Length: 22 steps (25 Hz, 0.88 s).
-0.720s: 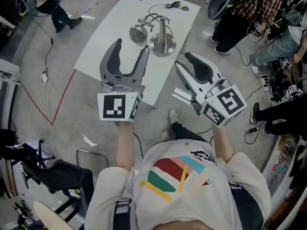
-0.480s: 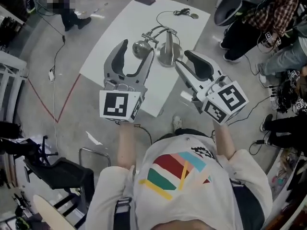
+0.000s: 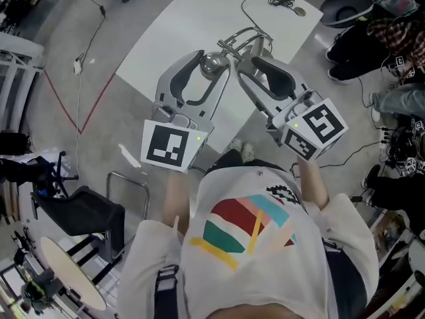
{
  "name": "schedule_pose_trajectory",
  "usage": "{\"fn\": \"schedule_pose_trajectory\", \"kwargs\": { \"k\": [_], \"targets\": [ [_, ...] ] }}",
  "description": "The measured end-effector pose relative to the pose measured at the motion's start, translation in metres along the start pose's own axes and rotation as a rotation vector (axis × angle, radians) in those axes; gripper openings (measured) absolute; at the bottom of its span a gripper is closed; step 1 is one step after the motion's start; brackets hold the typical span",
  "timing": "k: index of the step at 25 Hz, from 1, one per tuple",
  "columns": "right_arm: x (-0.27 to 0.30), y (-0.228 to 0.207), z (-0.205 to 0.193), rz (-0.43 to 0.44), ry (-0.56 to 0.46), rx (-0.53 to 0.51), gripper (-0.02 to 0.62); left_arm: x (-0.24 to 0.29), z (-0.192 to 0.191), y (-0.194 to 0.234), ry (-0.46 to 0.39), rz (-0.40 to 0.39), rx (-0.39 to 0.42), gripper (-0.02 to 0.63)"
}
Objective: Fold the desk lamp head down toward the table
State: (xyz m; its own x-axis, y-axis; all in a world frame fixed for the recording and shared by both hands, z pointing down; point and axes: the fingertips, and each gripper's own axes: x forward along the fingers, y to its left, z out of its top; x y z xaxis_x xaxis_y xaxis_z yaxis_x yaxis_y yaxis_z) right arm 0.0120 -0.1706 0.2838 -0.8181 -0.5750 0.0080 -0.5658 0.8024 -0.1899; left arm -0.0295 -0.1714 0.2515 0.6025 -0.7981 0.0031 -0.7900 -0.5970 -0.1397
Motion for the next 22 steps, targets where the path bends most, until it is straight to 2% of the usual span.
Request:
{"fn": "schedule_pose_trajectory", "kwargs": {
  "k": [3,7,12,14,15,16,22],
  "targets": [
    [0.016,0.009,0.001,0.02,0.039,-0.052,0.16,-0.008,-0.01,0.014,0.09,-0.013,-0.042,0.233],
    [0.03,0.008,0.005,0.029,0.062,-0.094,0.16,-0.003,-0.004,0.017,0.105,-0.069,-0.028,0.233],
    [0.032,0.011,-0.009,0.011,0.114,-0.155,0.158,-0.005,-0.016,0.01,0.219,-0.106,-0.034,0.233],
    [0.032,0.011,-0.013,-0.012,0.134,-0.194,0.132,-0.007,-0.028,0.007,0.286,-0.122,-0.025,0.233],
    [0.033,0.011,-0.016,-0.019,0.148,-0.206,0.086,-0.01,-0.038,0.007,0.33,-0.13,-0.016,0.233],
    [0.034,0.011,-0.02,-0.018,0.164,-0.209,0.066,-0.013,-0.049,0.006,0.366,-0.136,-0.01,0.233],
    [0.046,0.018,-0.043,-0.012,0.237,-0.177,0.056,-0.023,-0.087,0.01,0.422,-0.139,-0.075,0.232]
  ]
}}
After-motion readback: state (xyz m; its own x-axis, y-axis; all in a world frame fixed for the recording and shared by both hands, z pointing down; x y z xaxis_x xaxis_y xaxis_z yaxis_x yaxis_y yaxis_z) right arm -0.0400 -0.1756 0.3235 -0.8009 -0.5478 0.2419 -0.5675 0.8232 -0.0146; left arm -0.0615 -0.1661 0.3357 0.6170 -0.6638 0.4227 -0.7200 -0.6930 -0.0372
